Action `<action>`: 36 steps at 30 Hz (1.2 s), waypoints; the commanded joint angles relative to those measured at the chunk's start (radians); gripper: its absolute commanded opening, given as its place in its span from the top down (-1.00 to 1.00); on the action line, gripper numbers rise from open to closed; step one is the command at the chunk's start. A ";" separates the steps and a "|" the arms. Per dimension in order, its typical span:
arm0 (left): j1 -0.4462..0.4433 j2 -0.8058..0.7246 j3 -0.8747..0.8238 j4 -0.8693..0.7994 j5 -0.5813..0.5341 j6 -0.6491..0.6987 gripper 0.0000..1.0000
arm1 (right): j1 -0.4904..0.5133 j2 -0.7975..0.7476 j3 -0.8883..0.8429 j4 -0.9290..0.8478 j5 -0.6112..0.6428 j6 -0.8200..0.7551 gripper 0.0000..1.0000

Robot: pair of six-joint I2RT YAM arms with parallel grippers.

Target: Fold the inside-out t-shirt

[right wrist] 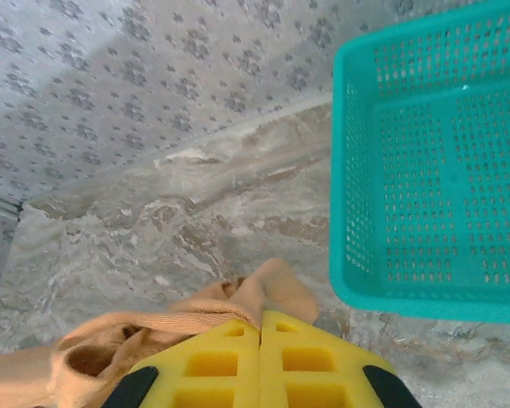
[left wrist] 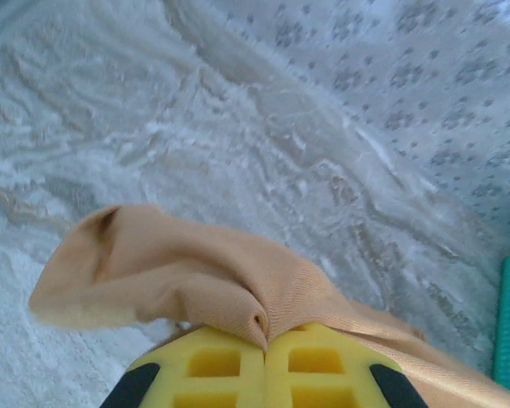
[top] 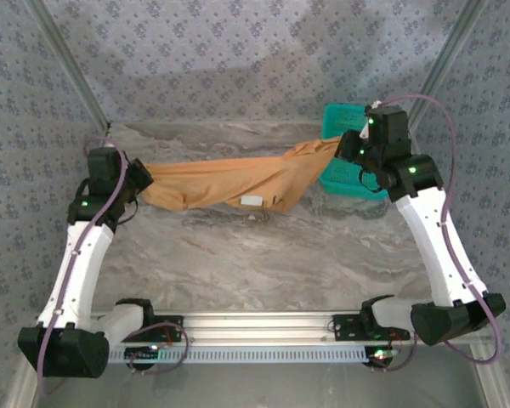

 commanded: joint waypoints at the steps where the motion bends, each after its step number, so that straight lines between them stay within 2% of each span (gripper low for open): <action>1: 0.039 -0.012 0.144 -0.082 0.013 0.059 1.00 | -0.015 -0.043 0.132 -0.084 0.039 -0.068 1.00; 4: 0.075 0.008 0.254 -0.087 0.077 0.090 1.00 | -0.032 -0.063 0.220 -0.102 0.052 -0.082 1.00; 7: 0.093 0.049 0.315 -0.100 0.125 0.121 1.00 | -0.040 -0.062 0.237 -0.104 0.056 -0.085 1.00; 9: 0.095 0.069 0.288 -0.089 0.177 0.128 1.00 | -0.043 -0.055 0.204 -0.097 0.028 -0.079 1.00; 13: 0.090 0.105 0.150 -0.022 0.374 0.089 1.00 | -0.036 -0.038 0.079 -0.055 -0.050 -0.044 1.00; 15: 0.061 0.126 0.065 0.009 0.412 0.081 1.00 | -0.026 -0.032 0.004 -0.034 -0.073 -0.030 1.00; 19: -0.006 0.236 -0.038 0.025 0.366 0.103 0.85 | -0.014 0.038 -0.108 0.039 -0.071 -0.011 1.00; 22: -0.006 0.390 -0.010 0.057 0.282 0.122 0.76 | -0.002 0.139 -0.106 0.089 -0.052 -0.012 1.00; 23: -0.001 0.443 0.025 0.065 0.253 0.127 0.68 | -0.002 0.179 -0.089 0.099 -0.043 -0.014 1.00; 25: 0.018 0.548 0.111 0.097 0.234 0.127 0.20 | -0.001 0.263 -0.036 0.098 -0.005 -0.020 1.00; 27: 0.024 0.603 0.178 0.099 0.231 0.130 -0.04 | -0.005 0.330 0.015 0.077 -0.004 -0.022 1.00; 29: 0.023 0.603 0.197 0.071 0.234 0.139 -0.09 | -0.008 0.379 0.057 0.052 -0.013 -0.021 1.00; 31: 0.013 0.555 0.136 0.044 0.223 0.145 -0.11 | -0.006 0.399 0.063 0.059 -0.020 -0.019 1.00; 36: -0.001 0.353 -0.221 0.098 0.252 0.100 0.00 | -0.007 0.394 0.029 0.079 -0.040 -0.016 1.00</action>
